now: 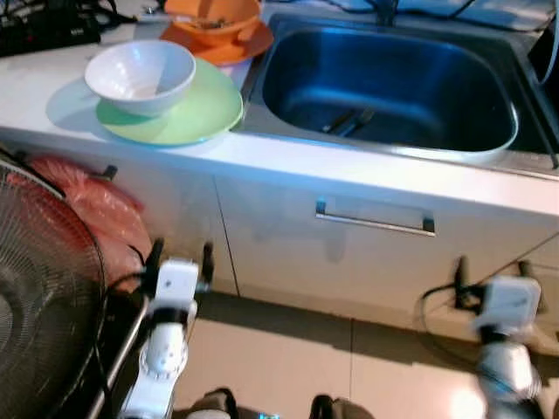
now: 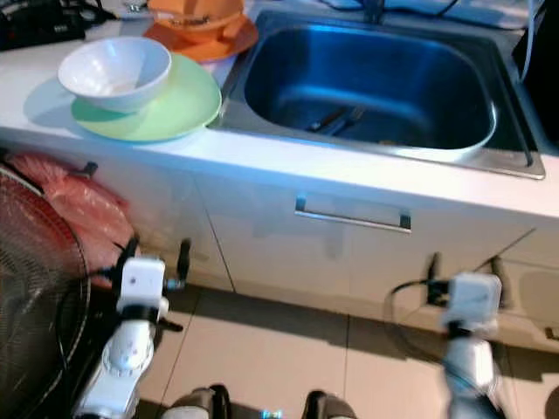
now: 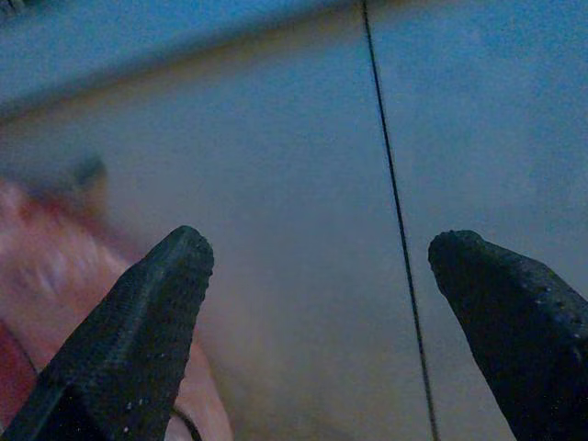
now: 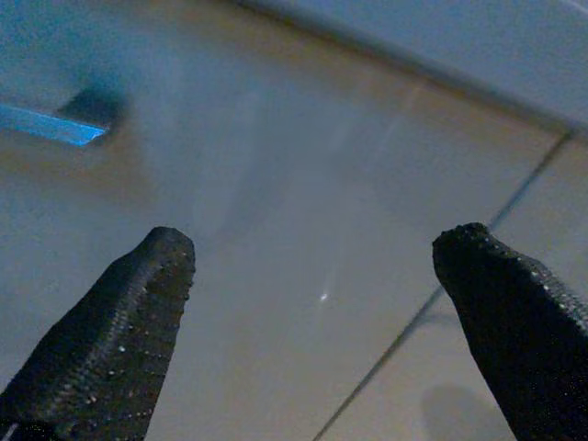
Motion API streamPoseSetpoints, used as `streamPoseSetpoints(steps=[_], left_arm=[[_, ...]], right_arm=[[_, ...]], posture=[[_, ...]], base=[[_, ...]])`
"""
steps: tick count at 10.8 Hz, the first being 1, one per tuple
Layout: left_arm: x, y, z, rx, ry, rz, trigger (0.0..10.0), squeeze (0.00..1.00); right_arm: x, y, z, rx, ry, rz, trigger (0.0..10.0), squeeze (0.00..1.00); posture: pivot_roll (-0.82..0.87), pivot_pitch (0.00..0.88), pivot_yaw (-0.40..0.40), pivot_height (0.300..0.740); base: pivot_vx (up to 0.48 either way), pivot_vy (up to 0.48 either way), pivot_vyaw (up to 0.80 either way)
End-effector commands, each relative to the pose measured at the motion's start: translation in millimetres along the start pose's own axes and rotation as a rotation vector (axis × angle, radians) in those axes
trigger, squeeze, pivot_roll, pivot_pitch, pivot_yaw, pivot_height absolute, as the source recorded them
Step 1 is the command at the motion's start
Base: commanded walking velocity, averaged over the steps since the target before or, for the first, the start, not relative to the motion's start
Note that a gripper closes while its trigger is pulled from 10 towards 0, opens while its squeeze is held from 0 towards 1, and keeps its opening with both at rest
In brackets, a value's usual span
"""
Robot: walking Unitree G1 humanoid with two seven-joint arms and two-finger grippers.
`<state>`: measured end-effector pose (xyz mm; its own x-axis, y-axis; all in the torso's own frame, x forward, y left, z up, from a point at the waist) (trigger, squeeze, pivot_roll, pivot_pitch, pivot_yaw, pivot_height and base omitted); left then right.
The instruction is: Kitchen organization
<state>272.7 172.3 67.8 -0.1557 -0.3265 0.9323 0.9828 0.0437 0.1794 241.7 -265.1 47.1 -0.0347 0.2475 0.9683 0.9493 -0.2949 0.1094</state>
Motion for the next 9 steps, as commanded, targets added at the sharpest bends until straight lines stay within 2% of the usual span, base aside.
streamPoseSetpoints(steps=[1,2,3,4,6,7,9], left_arm=[[12,0.1,4.7,0.001,0.030,-0.040,10.0,0.00],[20,1.7,6.9,0.005,0.044,-0.067,10.0,0.00],[36,7.4,10.2,0.022,0.046,-0.111,10.0,0.00],[44,9.8,10.1,0.022,0.052,-0.133,10.0,0.00],[71,16.6,11.4,0.030,0.058,-0.204,10.0,0.00],[85,22.4,12.7,0.042,0.041,-0.236,10.0,0.00],[108,35.0,14.3,0.031,0.043,-0.289,10.0,0.00]], right_arm=[[20,6.6,-7.7,-0.027,-0.009,-0.074,10.0,0.00],[35,9.7,-9.3,-0.028,0.005,-0.108,10.0,0.00],[60,19.3,-7.7,-0.022,0.024,-0.182,10.0,0.00],[70,23.1,-7.7,-0.024,0.029,-0.211,10.0,0.00],[107,30.3,-9.8,-0.039,0.060,-0.295,10.0,0.00],[126,34.0,-3.7,-0.012,0.077,-0.337,10.0,0.00],[146,43.0,9.6,0.035,0.122,-0.380,10.0,0.00]], posture=[[0.04,0.196,0.010,0.740],[0.04,0.203,0.006,0.740],[0.04,0.206,0.001,0.740],[0.04,0.206,0.000,0.740],[0.04,0.208,-0.003,0.740],[0.04,0.208,-0.006,0.740],[0.05,0.200,-0.010,0.740]], base=[[0.000,0.000,0.00],[0.000,0.000,0.00],[0.000,0.000,0.00],[0.000,0.000,0.00],[0.000,0.000,0.00],[0.000,0.000,0.00],[0.000,0.000,0.00]])
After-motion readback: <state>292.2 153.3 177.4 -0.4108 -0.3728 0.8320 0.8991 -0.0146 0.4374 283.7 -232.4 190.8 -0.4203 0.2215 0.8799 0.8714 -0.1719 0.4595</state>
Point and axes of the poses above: a point about 5 cm out from each wrist's last joint towards the gripper, its own y axis pointing out of the wrist towards the gripper, its own x axis along the axis of the wrist's last joint, z = x × y, the point moved 1 cm from there along y, pointing out of the wrist towards the gripper, and after that the axes turned 1 degree about y, right-handed, at the moved point
